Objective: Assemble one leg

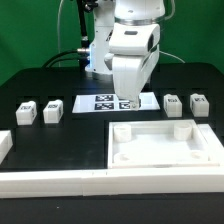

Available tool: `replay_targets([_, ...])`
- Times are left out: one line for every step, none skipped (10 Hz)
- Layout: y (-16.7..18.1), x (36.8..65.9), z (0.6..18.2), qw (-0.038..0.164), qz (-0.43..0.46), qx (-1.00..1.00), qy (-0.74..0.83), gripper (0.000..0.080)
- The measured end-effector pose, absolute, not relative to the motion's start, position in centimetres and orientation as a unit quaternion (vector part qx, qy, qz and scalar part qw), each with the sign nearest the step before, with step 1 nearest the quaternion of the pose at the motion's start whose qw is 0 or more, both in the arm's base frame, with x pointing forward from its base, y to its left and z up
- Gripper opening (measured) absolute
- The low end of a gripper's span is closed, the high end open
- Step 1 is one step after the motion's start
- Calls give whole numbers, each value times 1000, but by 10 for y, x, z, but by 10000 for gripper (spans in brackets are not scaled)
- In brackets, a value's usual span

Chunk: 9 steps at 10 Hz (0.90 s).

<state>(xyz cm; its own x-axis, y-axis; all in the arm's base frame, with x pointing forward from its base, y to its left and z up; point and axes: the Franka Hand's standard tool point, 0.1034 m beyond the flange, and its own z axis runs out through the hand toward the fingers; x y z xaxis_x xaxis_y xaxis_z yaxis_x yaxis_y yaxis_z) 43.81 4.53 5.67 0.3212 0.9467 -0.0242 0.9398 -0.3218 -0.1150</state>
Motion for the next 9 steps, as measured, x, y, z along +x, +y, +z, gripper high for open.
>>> replay_targets([46, 438, 57, 39, 45, -840, -539, 649])
replay_targets([46, 438, 56, 37, 47, -861, -505, 649])
replay_targets([46, 437, 56, 35, 49, -886, -460, 649])
replay_targets([48, 433, 55, 34, 52, -922, -382, 649])
replay_targets([54, 426, 53, 31, 58, -945, -321, 649])
replay_targets([62, 420, 53, 27, 62, -968, -243, 649])
replay_targets([72, 413, 52, 24, 67, -982, -178, 649])
replay_targets([81, 409, 53, 20, 69, -989, -131, 649])
replay_targets([92, 406, 53, 20, 72, -996, -52, 649])
